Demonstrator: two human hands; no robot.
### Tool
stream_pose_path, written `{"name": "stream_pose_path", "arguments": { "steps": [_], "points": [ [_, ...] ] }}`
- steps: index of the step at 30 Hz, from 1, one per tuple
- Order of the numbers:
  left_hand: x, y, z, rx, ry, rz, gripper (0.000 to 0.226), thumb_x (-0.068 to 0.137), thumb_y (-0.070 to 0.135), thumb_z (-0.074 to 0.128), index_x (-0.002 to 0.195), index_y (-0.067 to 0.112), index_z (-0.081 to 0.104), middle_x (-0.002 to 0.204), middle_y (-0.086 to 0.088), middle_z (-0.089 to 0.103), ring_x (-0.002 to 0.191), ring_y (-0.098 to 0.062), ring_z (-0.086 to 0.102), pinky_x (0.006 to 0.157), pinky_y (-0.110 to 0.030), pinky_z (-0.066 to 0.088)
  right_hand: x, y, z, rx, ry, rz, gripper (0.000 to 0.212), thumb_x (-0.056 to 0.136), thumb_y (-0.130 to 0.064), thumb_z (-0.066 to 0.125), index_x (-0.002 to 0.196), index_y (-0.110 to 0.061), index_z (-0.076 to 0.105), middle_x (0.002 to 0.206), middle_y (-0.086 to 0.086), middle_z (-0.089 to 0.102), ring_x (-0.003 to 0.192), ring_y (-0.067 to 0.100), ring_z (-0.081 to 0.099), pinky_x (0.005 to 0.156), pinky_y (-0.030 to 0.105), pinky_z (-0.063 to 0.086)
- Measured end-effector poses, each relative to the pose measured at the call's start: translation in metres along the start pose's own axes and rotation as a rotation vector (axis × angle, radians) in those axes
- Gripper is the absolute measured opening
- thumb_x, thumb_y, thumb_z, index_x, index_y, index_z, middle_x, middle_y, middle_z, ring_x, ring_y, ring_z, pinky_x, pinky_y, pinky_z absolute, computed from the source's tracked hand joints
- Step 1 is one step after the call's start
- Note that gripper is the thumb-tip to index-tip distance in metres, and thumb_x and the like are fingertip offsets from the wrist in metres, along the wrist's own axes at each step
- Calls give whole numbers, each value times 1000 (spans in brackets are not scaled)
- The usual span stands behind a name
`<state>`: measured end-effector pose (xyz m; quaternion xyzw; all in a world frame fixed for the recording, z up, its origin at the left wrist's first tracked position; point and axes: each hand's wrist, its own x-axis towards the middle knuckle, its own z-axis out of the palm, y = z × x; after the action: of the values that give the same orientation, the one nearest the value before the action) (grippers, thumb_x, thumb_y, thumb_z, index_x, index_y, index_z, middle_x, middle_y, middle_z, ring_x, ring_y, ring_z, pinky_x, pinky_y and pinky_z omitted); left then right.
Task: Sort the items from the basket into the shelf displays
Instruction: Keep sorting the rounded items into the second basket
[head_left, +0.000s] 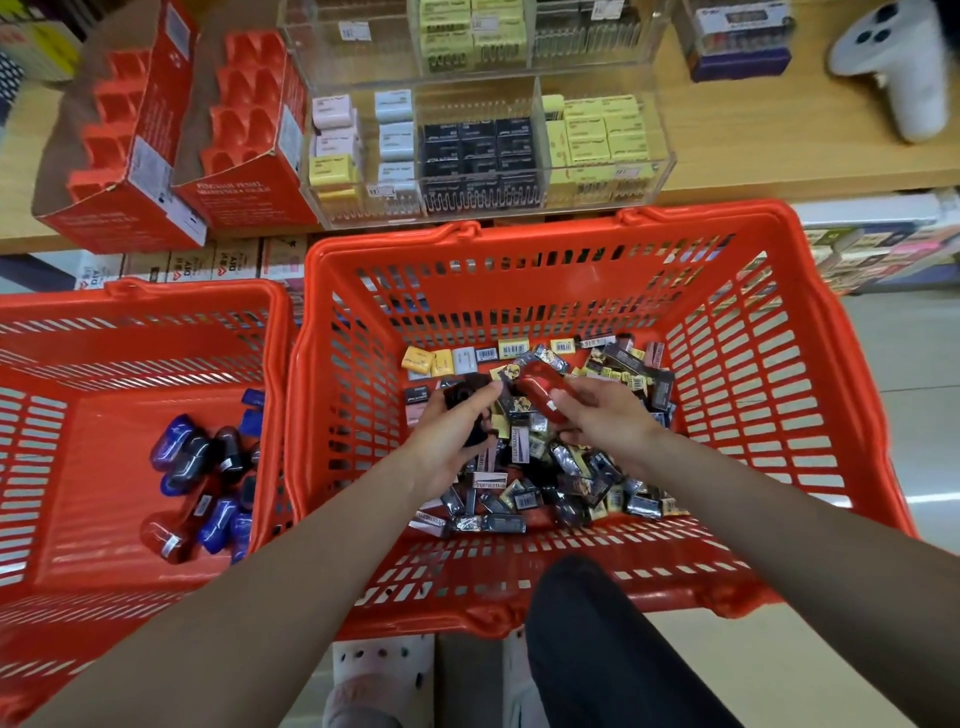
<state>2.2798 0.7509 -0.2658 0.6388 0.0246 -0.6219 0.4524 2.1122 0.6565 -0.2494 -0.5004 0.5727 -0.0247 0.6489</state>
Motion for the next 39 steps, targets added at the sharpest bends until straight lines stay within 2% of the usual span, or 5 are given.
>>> {"name": "stream_pose_path", "arguments": {
  "steps": [7,21,28,33,39],
  "points": [
    [-6,12,34,-203,-48,18,48,85,30,76,124,5,61,121,-15,68,108,-26,68,84,-38,60,-11,-20,19,17,-112,-177,17,95,-32,62,105,-21,71,94,-5,75,82,9,72,71,23,59],
    [-10,2,7,-110,-42,-76,41,84,-4,72,122,-3,58,100,-17,65,91,-24,64,75,-35,60,-9,49,19,-1801,-206,-451,71,84,-57,64,139,-19,38,121,10,58,116,31,52,93,44,41],
    [-10,-3,8,33,-70,-52,45,81,2,78,121,6,56,109,-13,65,91,-22,67,79,-35,60,-20,22,-10,-874,-23,-281,24,95,-40,60,102,-17,58,79,0,67,55,9,62,47,22,47],
    [-18,0,19,-72,-124,-70,46,84,13,77,125,7,57,119,-15,66,96,-22,68,86,-38,59,-28,-20,-7,339,-33,100,19,99,-18,55,107,-3,64,113,13,63,99,23,67,82,28,59],
    [-24,9,26,-176,-177,17,49,81,21,77,126,8,62,118,-10,72,113,-25,67,96,-41,56,-36,-27,17,316,53,-7,29,86,-17,74,114,-13,68,109,3,70,101,17,67,88,28,55]
  ]
}}
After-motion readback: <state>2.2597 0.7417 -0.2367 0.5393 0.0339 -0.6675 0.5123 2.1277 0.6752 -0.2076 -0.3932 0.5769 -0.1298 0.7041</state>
